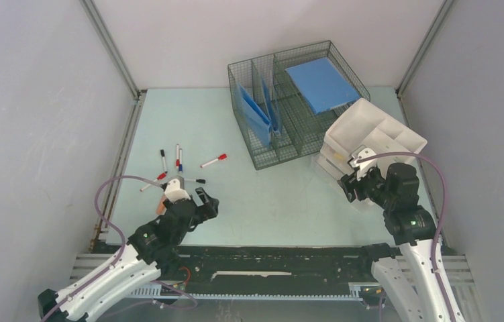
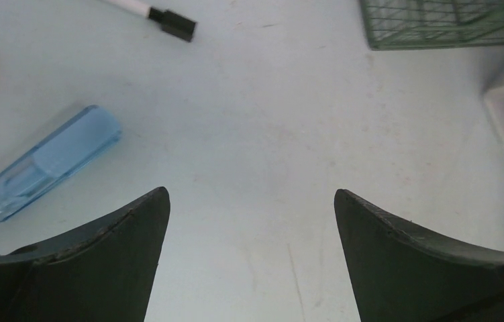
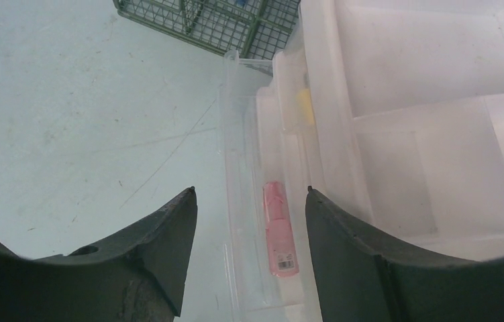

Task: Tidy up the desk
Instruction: Place the stationery in the drawer.

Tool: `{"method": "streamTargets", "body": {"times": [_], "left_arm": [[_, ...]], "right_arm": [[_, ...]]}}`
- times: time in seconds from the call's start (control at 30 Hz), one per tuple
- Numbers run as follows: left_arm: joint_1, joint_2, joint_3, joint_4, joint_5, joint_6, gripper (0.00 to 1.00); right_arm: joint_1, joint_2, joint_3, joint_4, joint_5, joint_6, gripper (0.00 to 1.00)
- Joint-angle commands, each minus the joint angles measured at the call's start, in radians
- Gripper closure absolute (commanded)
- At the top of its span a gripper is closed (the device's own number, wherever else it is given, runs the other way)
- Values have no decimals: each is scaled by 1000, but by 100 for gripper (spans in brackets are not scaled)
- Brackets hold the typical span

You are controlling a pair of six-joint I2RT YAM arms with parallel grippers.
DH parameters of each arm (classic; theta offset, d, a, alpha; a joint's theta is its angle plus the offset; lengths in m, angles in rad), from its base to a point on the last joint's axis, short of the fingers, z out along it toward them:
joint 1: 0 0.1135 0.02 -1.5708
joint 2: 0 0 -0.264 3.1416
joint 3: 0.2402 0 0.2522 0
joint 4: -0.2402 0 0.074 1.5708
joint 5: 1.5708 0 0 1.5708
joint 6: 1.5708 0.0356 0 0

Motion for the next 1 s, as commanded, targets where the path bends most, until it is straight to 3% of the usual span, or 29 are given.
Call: {"method": "streamTargets", "body": {"times": [0.0, 0.17, 0.3, 0.5, 0.67, 0.97], "left_arm": [[106, 91, 82, -46, 94, 6, 0], [197, 190, 111, -51, 85, 27, 0], [242, 199, 111, -32, -4, 14, 0], [465, 183, 27, 55, 121, 30, 0], [579, 195, -2, 85, 129, 30, 0], [624, 381, 15, 136, 191, 50, 0]], "right_arm": [[-8, -15, 18, 4, -36, -14, 32], [-10, -26, 18, 1, -48, -16, 32], [-10, -33, 18, 1, -56, -18, 32], [-12, -53, 19, -2, -73, -18, 32], [-13, -63, 23, -9, -89, -19, 32], [-13, -67, 23, -10, -100, -16, 31]]}}
